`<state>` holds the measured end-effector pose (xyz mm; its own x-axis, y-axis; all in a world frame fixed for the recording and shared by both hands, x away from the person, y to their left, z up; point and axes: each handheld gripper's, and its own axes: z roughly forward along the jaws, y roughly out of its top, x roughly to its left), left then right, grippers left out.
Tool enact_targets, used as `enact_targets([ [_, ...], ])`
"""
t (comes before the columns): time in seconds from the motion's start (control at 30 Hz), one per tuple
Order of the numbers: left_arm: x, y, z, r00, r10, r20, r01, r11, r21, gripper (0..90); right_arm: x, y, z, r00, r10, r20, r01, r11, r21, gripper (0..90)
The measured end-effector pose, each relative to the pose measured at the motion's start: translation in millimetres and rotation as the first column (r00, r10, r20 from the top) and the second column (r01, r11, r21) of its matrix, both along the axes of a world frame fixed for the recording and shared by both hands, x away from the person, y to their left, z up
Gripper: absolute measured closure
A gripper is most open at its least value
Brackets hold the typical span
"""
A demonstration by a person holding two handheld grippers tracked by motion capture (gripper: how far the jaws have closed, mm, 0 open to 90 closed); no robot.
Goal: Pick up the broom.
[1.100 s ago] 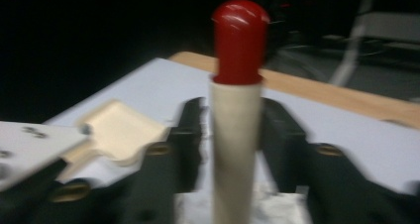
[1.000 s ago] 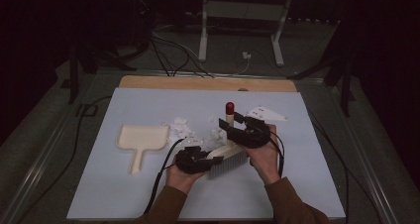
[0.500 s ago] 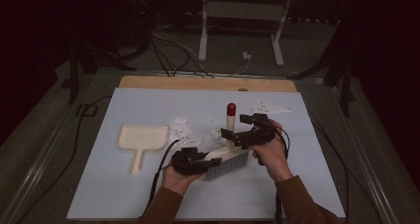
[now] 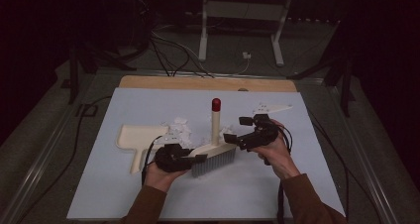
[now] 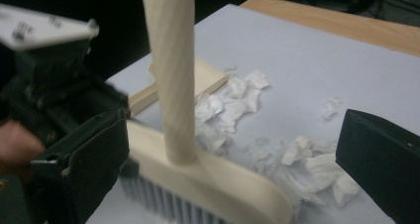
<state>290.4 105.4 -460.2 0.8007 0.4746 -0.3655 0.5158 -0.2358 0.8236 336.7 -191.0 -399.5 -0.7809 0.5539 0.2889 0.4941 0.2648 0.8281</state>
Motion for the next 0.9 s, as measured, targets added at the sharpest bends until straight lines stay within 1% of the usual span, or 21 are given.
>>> enact_targets([
  [0.1, 1.9, 9.0, 2.3, 0.9999, -0.011, 0.012, 0.011, 0.9999, -0.005, 69.7, 0.2, 5.6, -0.6, 0.9987, 0.050, 0.004, -0.050, 0.998, -0.029, 0.0],
  [0.23, 3.6, 20.0, 6.1, 0.9991, -0.031, 0.028, 0.031, 0.9994, -0.011, 69.8, 1.3, 15.7, -1.0, 0.9956, 0.093, 0.003, -0.093, 0.993, -0.068, 0.0],
  [0.3, 4.1, 24.1, 7.5, 0.9989, -0.037, 0.030, 0.037, 0.9992, -0.013, 69.7, 2.6, 20.4, -1.0, 0.9918, 0.128, 0.002, -0.128, 0.990, -0.062, 0.0],
  [0.33, 4.4, 26.2, 8.1, 0.9988, -0.039, 0.031, 0.039, 0.9991, -0.016, 69.7, 3.4, 22.7, -1.3, 0.9900, 0.141, 0.006, -0.141, 0.989, -0.051, 0.1],
  [0.4, 5.0, 30.3, 8.7, 0.9987, -0.042, 0.030, 0.043, 0.9988, -0.023, 69.8, 5.0, 27.3, -3.6, 0.9824, 0.186, 0.019, -0.185, 0.982, -0.028, 1.5],
  [0.43, 5.3, 32.1, 8.7, 0.9985, -0.046, 0.030, 0.047, 0.9985, -0.028, 69.7, 5.7, 29.7, -4.6, 0.9810, 0.193, 0.019, -0.193, 0.981, -0.031, 1.5],
  [0.47, 5.4, 33.5, 8.9, 0.9983, -0.050, 0.031, 0.051, 0.9982, -0.030, 69.7, 6.7, 34.5, -6.7, 0.9793, 0.201, 0.019, -0.200, 0.978, -0.050, 1.5],
  [0.5, 5.4, 34.6, 9.0, 0.9980, -0.056, 0.032, 0.057, 0.9979, -0.033, 69.7, 7.3, 36.8, -7.3, 0.9784, 0.207, 0.008, -0.205, 0.976, -0.074, 1.5],
  [0.53, 5.3, 35.3, 9.2, 0.9975, -0.062, 0.033, 0.063, 0.9974, -0.035, 69.7, 7.9, 39.1, -8.0, 0.9767, 0.214, -0.012, -0.214, 0.972, -0.095, 1.5],
  [0.57, 5.0, 35.8, 9.4, 0.9969, -0.070, 0.036, 0.072, 0.9968, -0.035, 69.7, 7.9, 39.1, -8.0, 0.9767, 0.214, -0.012, -0.214, 0.972, -0.095, 1.5],
  [0.6, 4.5, 36.0, 9.7, 0.9962, -0.078, 0.037, 0.080, 0.9962, -0.035, 69.8, 8.6, 41.1, -9.3, 0.9739, 0.225, -0.030, -0.227, 0.969, -0.102, 1.5],
  [0.63, 3.9, 35.9, 10.0, 0.9956, -0.087, 0.035, 0.088, 0.9955, -0.034, 69.7, 8.3, 44.5, -11.9, 0.9634, 0.263, -0.053, -0.267, 0.959, -0.097, 5.2],
  [0.67, 3.4, 35.5, 10.3, 0.9947, -0.097, 0.036, 0.098, 0.9946, -0.036, 69.7, 8.3, 44.5, -11.9, 0.9634, 0.263, -0.053, -0.267, 0.959, -0.097, 5.2],
  [0.7, 2.2, 34.4, 11.0, 0.9919, -0.121, 0.039, 0.122, 0.9920, -0.034, 69.8, 6.3, 47.5, -13.2, 0.9555, 0.290, -0.057, -0.294, 0.950, -0.106, 7.2],
  [0.73, 2.2, 34.4, 11.0, 0.9919, -0.121, 0.039, 0.122, 0.9920, -0.034, 69.8, 6.3, 47.5, -13.2, 0.9555, 0.290, -0.057, -0.294, 0.950, -0.106, 7.2],
  [0.77, 1.8, 33.6, 11.3, 0.9908, -0.129, 0.040, 0.130, 0.9909, -0.032, 69.8, 4.9, 49.3, -13.3, 0.9525, 0.299, -0.057, -0.304, 0.946, -0.114, 7.5],
  [0.83, 1.2, 32.3, 11.9, 0.9886, -0.146, 0.039, 0.147, 0.9888, -0.029, 69.8, 2.6, 52.6, -13.4, 0.9440, 0.326, -0.051, -0.330, 0.933, -0.142, 9.8],
  [0.87, 1.0, 31.5, 12.1, 0.9878, -0.151, 0.037, 0.153, 0.9878, -0.031, 69.8, 1.8, 53.9, -13.6, 0.9375, 0.344, -0.054, -0.348, 0.926, -0.148, 12.4],
  [0.9, 0.6, 30.9, 12.3, 0.9866, -0.158, 0.042, 0.159, 0.9867, -0.032, 69.8, 0.9, 55.2, -14.4, 0.9261, 0.373, -0.054, -0.377, 0.912, -0.162, 16.2],
])
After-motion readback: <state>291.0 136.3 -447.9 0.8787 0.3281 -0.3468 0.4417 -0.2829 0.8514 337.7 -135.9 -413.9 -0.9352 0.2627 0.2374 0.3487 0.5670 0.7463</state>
